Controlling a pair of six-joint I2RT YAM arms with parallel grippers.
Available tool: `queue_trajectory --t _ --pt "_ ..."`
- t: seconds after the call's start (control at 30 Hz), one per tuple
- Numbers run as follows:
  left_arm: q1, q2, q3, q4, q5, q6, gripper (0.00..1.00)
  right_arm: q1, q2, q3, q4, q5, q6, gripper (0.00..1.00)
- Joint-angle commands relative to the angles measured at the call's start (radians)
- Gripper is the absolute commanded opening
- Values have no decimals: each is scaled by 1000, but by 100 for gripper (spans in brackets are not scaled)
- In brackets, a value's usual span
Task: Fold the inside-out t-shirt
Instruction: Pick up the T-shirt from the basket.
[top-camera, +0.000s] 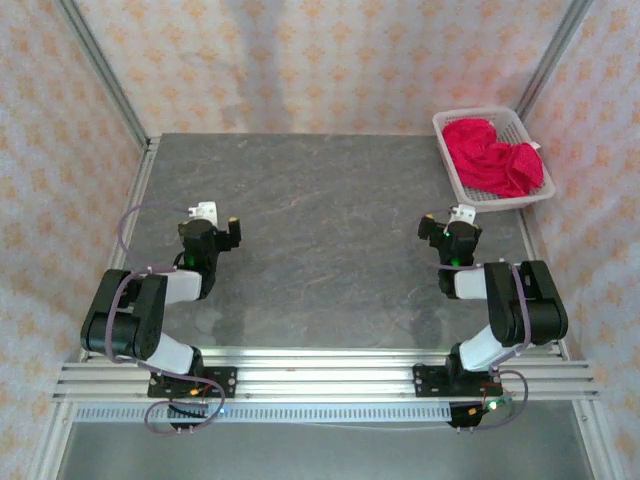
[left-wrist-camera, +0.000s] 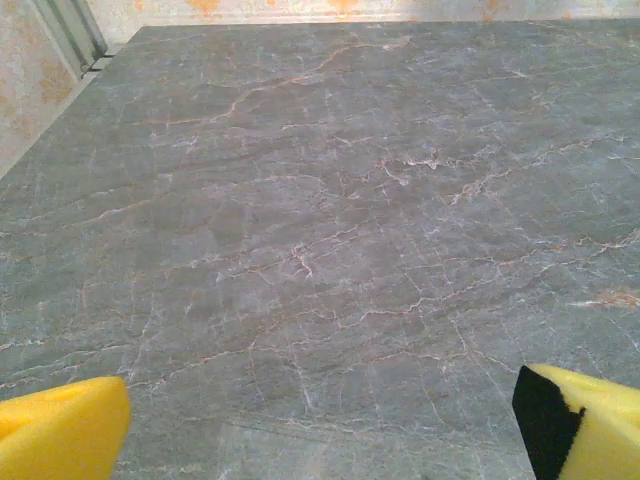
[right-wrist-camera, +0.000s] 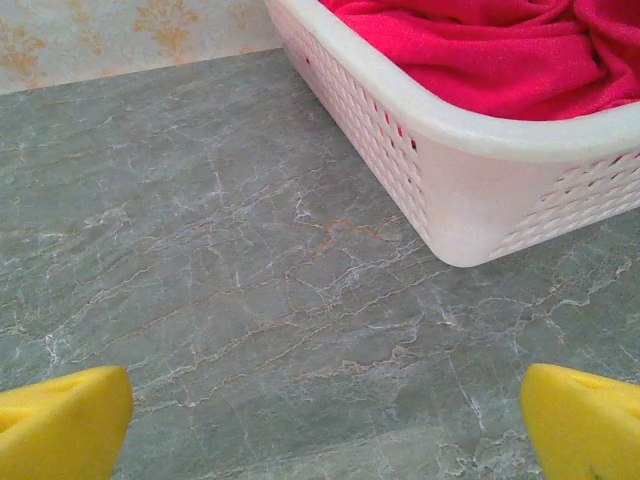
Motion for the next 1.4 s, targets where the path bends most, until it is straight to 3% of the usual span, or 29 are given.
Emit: queue_trajectory --t 0.0,1.1,1.2,1.3,1.37 --pt "6 4 18 -4 -5 -6 100 -2 -5 6 -1 17 8 99" --pt "4 3 15 -2 -6 -4 100 -3 -5 6 -1 17 8 99" --pt "-34 -87 45 -120 7 48 100 8 -17 -15 38 52 4 99" --pt "-87 -258 91 -360 -2 6 100 186 -300 -102 -2 360 -103 99" --pt "-106 -373 129 -518 34 -72 100 208 -477 -81 -133 352 -99 99"
